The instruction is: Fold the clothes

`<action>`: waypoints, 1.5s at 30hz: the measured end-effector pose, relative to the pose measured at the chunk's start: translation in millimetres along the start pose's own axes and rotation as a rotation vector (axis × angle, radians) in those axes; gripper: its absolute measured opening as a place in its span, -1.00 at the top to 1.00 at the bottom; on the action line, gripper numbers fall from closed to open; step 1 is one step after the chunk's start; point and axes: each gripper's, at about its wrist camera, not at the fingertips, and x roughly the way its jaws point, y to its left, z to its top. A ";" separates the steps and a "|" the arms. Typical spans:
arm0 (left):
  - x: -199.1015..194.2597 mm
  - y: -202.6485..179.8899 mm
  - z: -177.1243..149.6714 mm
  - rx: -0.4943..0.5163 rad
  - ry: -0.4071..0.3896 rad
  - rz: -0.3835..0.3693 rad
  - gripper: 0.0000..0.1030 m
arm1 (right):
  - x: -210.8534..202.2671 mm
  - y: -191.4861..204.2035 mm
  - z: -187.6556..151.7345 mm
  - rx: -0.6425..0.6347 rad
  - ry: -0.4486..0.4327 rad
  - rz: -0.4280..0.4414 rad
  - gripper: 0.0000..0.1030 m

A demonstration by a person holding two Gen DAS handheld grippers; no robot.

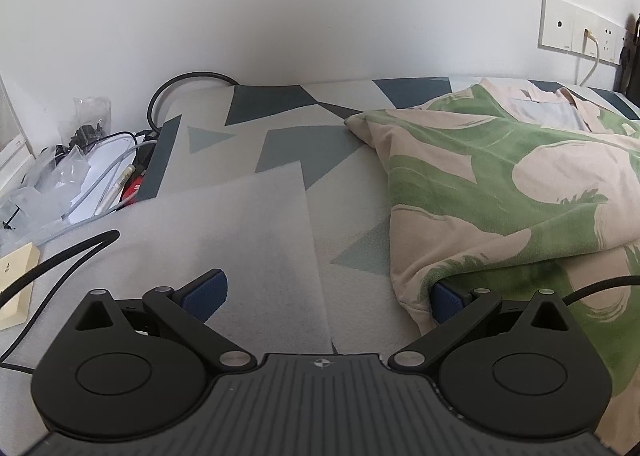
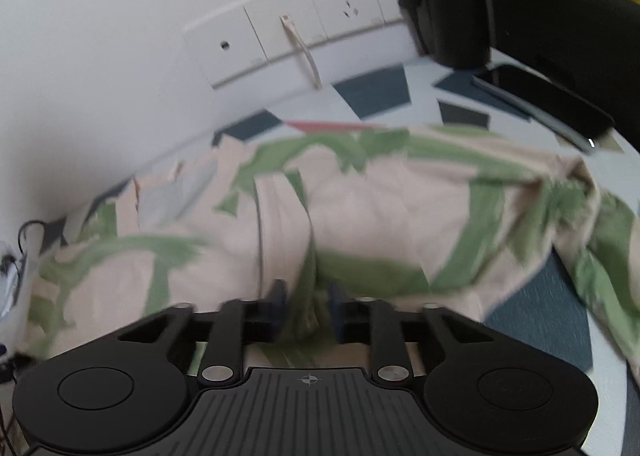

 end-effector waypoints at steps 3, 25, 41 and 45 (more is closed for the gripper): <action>0.0 -0.6 0.7 0.008 0.002 0.002 -1.00 | -0.8 -1.4 1.9 0.029 -0.007 0.018 0.79; 0.8 0.5 4.3 0.024 0.019 -0.003 -1.00 | 53.8 14.1 77.0 0.216 -0.015 0.135 0.96; 1.9 5.1 2.4 -0.014 0.022 -0.023 -1.00 | 40.8 6.7 60.3 0.033 -0.020 0.151 0.38; 2.4 5.4 3.3 -0.005 0.024 -0.029 -1.00 | 42.7 11.3 51.3 -0.026 -0.003 0.159 0.35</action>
